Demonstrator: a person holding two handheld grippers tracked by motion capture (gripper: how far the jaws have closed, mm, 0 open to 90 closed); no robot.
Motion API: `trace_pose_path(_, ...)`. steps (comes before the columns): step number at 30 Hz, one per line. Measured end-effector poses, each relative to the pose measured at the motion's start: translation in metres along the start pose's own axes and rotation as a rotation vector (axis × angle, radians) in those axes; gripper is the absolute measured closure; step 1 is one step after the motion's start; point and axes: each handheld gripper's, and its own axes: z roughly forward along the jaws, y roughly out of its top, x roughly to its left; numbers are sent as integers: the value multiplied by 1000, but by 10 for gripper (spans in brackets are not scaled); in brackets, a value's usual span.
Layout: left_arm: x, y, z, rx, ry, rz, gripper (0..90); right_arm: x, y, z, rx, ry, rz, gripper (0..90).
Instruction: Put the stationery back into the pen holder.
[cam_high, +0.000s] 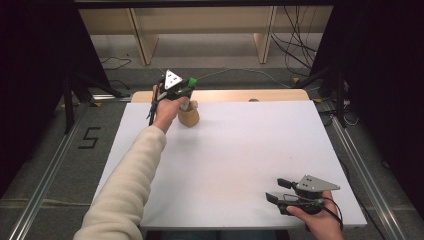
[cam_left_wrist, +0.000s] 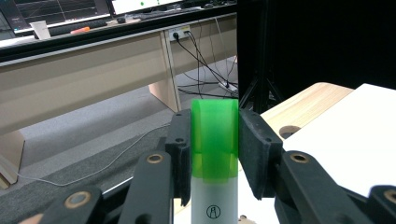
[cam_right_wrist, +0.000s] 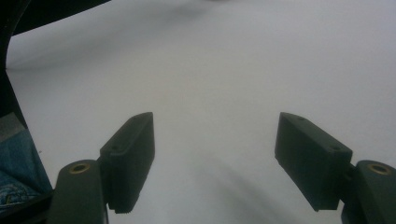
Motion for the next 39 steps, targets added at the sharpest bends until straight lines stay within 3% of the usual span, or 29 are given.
trace_pose_path(39, 6, -12, 3, 43, 21, -16, 668, 0, 0, 0, 0, 2, 2, 292)
